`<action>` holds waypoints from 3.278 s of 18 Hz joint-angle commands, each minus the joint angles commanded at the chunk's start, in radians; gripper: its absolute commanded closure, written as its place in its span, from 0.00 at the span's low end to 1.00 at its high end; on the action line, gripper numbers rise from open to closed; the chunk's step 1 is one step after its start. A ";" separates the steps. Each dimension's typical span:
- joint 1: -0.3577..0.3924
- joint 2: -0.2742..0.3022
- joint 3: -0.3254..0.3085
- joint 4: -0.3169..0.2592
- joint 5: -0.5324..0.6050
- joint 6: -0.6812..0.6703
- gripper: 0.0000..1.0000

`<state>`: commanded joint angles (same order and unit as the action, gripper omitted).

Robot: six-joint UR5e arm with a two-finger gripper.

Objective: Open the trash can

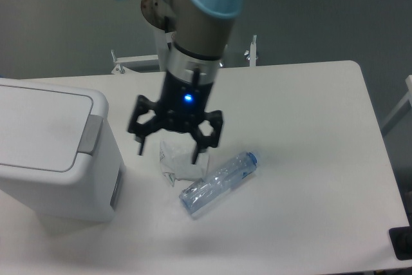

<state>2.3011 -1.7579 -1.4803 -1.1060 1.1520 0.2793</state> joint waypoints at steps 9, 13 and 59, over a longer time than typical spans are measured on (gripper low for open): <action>-0.048 0.041 -0.052 -0.003 0.009 -0.040 0.00; -0.055 0.046 -0.068 -0.002 0.014 -0.040 0.00; 0.400 -0.207 0.081 0.029 0.040 0.578 0.00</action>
<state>2.7013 -1.9650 -1.3989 -1.0768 1.1919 0.8573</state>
